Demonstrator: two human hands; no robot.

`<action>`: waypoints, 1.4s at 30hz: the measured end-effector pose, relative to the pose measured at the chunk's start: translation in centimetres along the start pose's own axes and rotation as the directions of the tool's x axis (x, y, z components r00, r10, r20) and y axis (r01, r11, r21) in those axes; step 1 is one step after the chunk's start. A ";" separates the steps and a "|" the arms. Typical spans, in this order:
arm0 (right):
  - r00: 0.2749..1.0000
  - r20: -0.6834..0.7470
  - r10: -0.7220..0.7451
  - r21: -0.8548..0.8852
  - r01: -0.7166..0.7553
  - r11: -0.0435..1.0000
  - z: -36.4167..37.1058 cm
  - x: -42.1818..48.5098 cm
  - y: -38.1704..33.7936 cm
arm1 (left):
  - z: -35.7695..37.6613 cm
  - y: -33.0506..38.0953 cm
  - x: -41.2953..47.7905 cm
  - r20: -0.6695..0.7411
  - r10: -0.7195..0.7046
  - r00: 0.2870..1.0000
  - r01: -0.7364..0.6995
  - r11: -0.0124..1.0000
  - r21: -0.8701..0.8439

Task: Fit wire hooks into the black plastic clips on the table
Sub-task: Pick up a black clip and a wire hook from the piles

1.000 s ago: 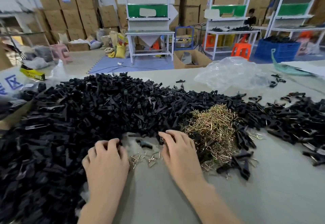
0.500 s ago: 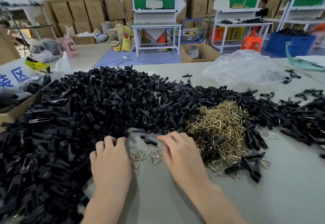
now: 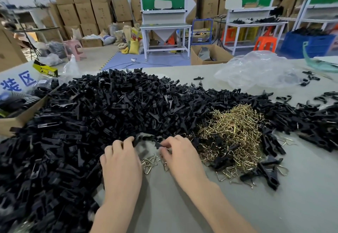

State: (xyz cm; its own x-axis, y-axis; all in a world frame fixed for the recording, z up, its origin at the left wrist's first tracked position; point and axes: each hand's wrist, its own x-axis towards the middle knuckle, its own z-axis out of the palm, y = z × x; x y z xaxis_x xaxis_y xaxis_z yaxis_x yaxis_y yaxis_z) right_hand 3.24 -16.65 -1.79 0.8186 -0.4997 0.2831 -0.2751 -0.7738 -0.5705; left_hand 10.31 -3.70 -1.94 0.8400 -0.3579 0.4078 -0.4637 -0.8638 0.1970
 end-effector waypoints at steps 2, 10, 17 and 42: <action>0.997 -0.040 0.060 0.255 -0.048 0.966 -1.3 -0.6 0.2 | -0.1 0.2 0.1 -0.032 0.060 0.998 -0.063 0.991 -0.118; 0.977 0.136 0.166 0.873 -0.197 0.445 -4.6 -3.2 3.7 | -0.9 3.8 -0.6 0.235 0.053 0.971 0.195 0.401 -0.895; 0.968 0.247 0.042 0.864 -0.239 0.443 -4.4 -3.3 4.1 | -1.3 5.5 -1.4 0.554 0.197 0.809 0.587 -0.226 -0.777; 0.971 0.237 -0.032 0.792 -0.174 0.585 -4.5 -3.4 3.8 | -1.0 4.6 -1.5 0.463 0.136 0.876 0.447 0.132 -0.885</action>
State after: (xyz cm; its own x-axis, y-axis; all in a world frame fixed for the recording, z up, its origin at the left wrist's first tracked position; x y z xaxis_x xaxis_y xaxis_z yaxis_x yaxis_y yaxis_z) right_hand -2.89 -19.61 -1.45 0.9230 -0.3686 0.1102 0.0956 -0.0577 -0.9937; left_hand 6.63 -6.75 -0.78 0.8032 -0.5951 -0.0287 0.0651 0.0396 0.9971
